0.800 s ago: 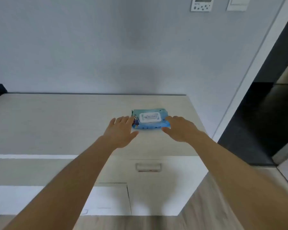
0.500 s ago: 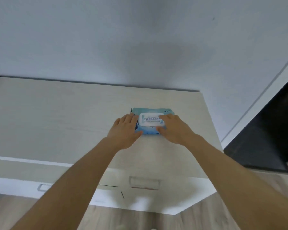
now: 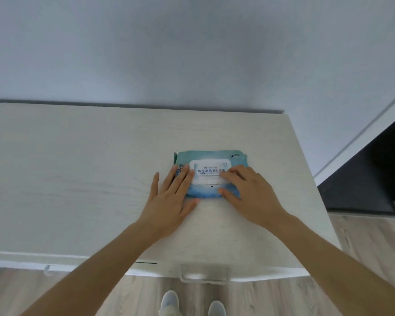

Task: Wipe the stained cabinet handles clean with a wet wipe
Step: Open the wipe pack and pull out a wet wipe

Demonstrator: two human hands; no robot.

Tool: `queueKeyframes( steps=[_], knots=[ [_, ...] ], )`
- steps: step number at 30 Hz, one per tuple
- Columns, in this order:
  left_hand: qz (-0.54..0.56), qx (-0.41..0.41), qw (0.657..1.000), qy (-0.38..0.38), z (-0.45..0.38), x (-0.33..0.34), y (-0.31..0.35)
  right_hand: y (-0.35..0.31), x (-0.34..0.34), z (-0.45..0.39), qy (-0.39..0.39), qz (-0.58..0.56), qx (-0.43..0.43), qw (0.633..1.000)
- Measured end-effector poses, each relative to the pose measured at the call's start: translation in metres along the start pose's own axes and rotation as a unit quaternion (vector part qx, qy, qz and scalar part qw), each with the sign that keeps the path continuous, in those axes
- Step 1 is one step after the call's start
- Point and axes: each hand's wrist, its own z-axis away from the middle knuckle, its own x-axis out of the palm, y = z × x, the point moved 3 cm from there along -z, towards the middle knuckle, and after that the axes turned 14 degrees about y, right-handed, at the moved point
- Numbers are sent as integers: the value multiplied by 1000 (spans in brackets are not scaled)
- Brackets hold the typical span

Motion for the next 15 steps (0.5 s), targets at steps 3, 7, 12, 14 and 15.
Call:
queueKeyframes(
  steps=[3,7,12,14,15],
  knots=[
    [-11,9,1000,12,-13,-5,-2,5,3,-15,3,-1,14,1000],
    [20,-7,1000,22,-34,-6,-3,5,21,-25,-38,-26,40,998],
    [30,-6,999,30,-20,3,-3,0,22,-12,-17,-42,19,999],
    [37,-8,999,33,-16,6,-3,-1,19,-14,-12,-32,9,999],
    [37,-7,999,35,-16,6,-3,-2,17,-16,-8,-25,4,1000]
  ],
)
